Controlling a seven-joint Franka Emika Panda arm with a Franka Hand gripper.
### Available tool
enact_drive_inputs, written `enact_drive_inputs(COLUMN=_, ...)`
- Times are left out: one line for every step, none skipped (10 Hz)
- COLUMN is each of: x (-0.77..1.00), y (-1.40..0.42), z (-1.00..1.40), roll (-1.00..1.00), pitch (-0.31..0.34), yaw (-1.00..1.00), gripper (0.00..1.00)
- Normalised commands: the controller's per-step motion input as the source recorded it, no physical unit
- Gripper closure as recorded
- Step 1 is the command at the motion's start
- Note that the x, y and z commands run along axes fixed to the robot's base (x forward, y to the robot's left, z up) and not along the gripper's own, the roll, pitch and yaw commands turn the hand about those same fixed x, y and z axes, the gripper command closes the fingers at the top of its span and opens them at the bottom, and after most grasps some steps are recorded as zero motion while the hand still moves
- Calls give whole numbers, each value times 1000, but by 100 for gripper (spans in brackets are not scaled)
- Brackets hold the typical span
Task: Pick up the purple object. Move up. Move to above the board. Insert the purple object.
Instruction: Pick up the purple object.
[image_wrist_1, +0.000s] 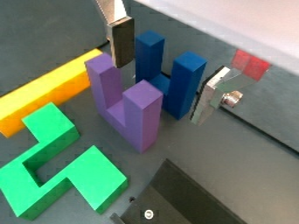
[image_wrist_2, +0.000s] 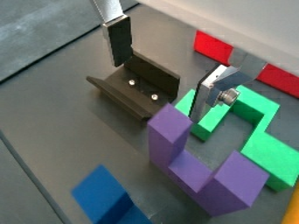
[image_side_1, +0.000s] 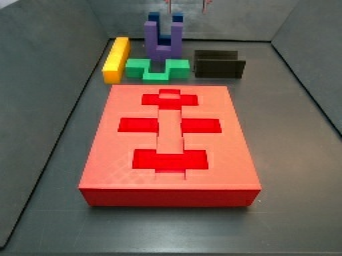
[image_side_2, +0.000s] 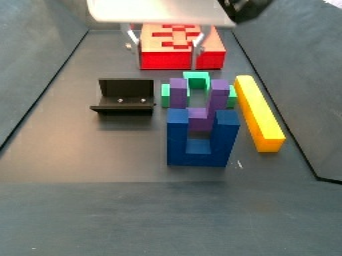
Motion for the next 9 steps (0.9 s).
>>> enact_drive_inputs(x=-209, y=137, z=-217, roll=0, pitch=-40, yaw=-154, gripper=0)
enact_drive_inputs(x=-89, y=151, z=-177, roll=0, pitch=-11, yaw=-123, gripper=0)
enact_drive_inputs(x=0, y=151, z=-149, roll=0, pitch=-7, yaw=-63, gripper=0)
enact_drive_inputs(x=0, y=83, z=-249, roll=0, pitch=-19, yaw=-40, gripper=0)
enact_drive_inputs(x=43, y=29, z=-274, roll=0, pitch=-53, yaw=0, gripper=0)
enact_drive_inputs(x=51, y=0, z=-280, roll=0, pitch=-79, yaw=0, gripper=0)
enact_drive_inputs(x=43, y=0, z=-249, roll=0, pitch=-77, yaw=0, gripper=0)
enact_drive_inputs(x=9, y=0, z=-249, roll=0, pitch=-76, yaw=0, gripper=0)
enact_drive_inputs(x=3, y=0, z=-260, roll=0, pitch=-74, yaw=0, gripper=0)
